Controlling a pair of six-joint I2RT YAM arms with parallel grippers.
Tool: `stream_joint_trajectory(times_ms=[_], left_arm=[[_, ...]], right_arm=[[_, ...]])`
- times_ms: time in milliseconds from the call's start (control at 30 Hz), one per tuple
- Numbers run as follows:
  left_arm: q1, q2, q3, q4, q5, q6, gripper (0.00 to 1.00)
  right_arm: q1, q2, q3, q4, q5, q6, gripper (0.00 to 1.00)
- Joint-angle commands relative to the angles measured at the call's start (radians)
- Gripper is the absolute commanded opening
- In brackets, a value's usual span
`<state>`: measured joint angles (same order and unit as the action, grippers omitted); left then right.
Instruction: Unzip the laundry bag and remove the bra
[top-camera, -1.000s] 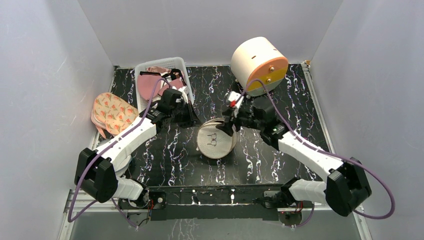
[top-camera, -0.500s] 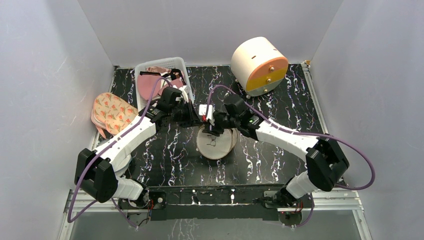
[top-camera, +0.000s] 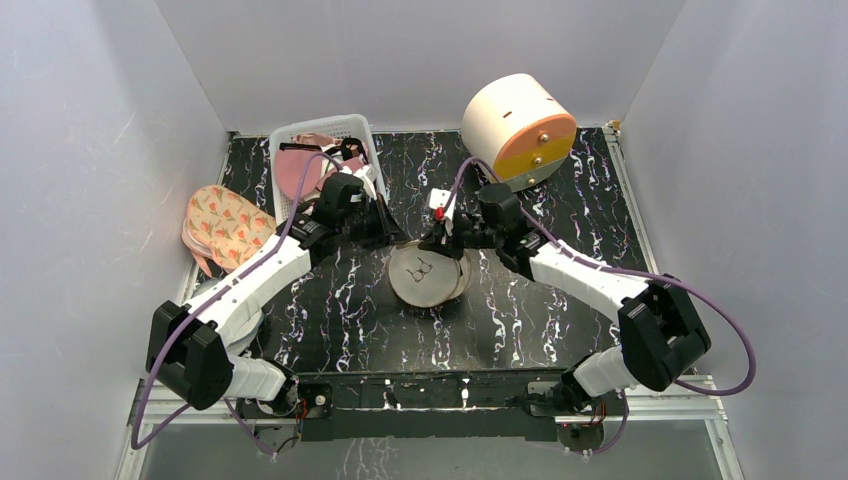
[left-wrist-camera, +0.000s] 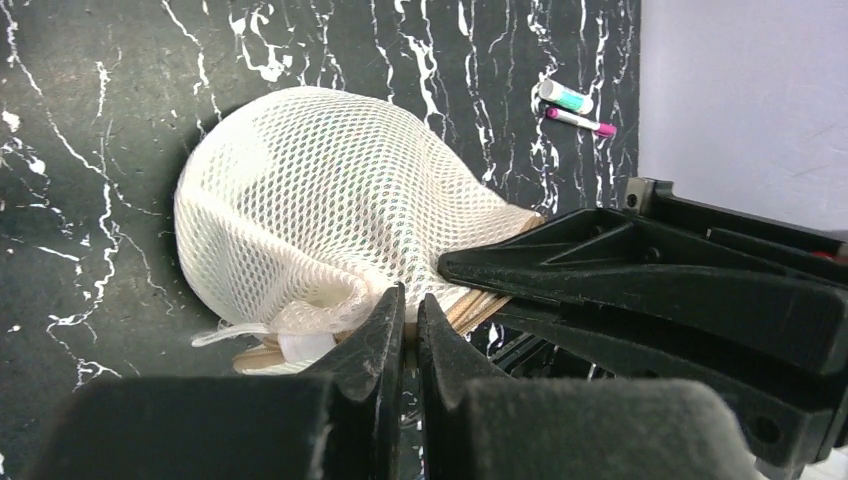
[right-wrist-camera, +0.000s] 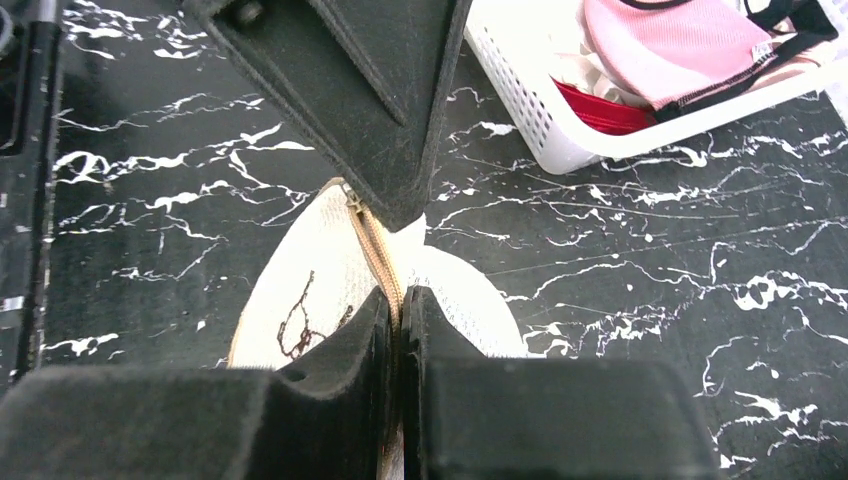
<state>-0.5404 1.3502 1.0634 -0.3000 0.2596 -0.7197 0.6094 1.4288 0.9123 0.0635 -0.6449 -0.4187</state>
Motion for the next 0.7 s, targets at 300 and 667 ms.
stream_joint_trajectory(times_ms=[300, 667], left_arm=[[0.012, -0.022, 0.011, -0.096, -0.011, 0.026, 0.00], [0.012, -0.020, 0.010, -0.087, 0.015, 0.044, 0.00]], right_arm=[[-0.087, -0.061, 0.012, -0.055, -0.060, 0.155, 0.96], [-0.129, -0.286, -0.005, -0.471, 0.575, 0.840, 0.98]])
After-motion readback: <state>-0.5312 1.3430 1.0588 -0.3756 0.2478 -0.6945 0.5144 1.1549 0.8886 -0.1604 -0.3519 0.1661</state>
